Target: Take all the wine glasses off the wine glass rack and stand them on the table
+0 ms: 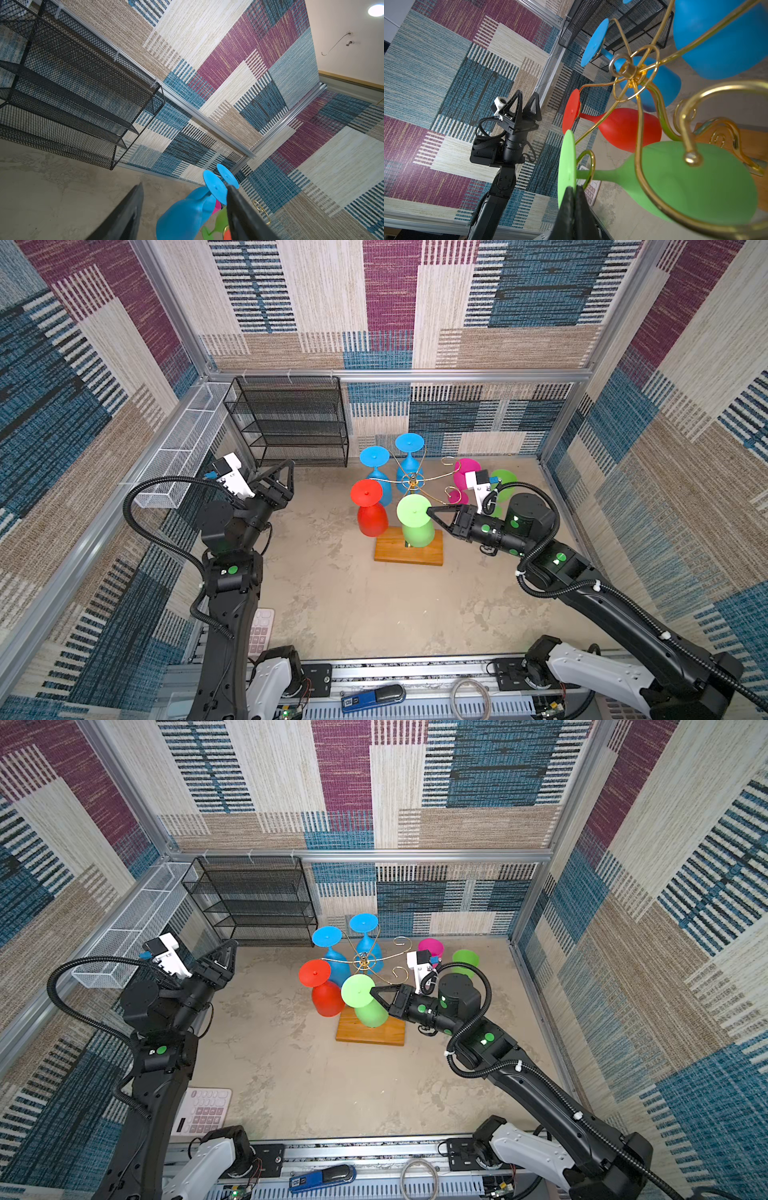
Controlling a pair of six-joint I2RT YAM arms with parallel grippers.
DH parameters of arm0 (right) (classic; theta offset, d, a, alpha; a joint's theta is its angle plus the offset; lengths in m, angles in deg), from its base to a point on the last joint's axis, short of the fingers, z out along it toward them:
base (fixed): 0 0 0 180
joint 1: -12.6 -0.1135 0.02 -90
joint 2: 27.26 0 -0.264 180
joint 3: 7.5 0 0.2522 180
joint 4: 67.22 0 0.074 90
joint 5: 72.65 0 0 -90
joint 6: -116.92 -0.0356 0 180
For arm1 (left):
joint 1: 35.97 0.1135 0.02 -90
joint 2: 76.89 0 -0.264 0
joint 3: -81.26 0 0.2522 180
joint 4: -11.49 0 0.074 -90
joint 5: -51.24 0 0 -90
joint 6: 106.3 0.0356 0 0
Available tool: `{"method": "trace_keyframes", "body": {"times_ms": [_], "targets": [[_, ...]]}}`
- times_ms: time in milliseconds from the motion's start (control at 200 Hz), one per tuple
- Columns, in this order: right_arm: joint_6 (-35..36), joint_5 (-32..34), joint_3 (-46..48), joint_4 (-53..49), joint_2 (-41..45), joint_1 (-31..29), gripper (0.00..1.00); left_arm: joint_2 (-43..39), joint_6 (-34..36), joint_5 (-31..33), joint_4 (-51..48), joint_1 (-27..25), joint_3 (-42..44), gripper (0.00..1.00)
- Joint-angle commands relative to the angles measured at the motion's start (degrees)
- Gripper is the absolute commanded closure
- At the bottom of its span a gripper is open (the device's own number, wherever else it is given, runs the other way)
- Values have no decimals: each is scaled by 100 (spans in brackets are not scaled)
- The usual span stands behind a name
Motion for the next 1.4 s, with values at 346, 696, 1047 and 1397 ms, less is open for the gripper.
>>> {"method": "trace_keyframes", "body": {"times_ms": [346,696,1047,1397], "targets": [[-100,19,-64,233,4,1,100,-34,170,12,134,4,-3,34],[-319,-74,-143,226,64,3,100,-33,161,20,151,-3,-12,34],[-573,-161,-126,415,132,0,100,-57,162,16,135,-2,-5,34],[-604,-223,-57,465,242,1,100,-70,180,13,130,4,0,34]]}}
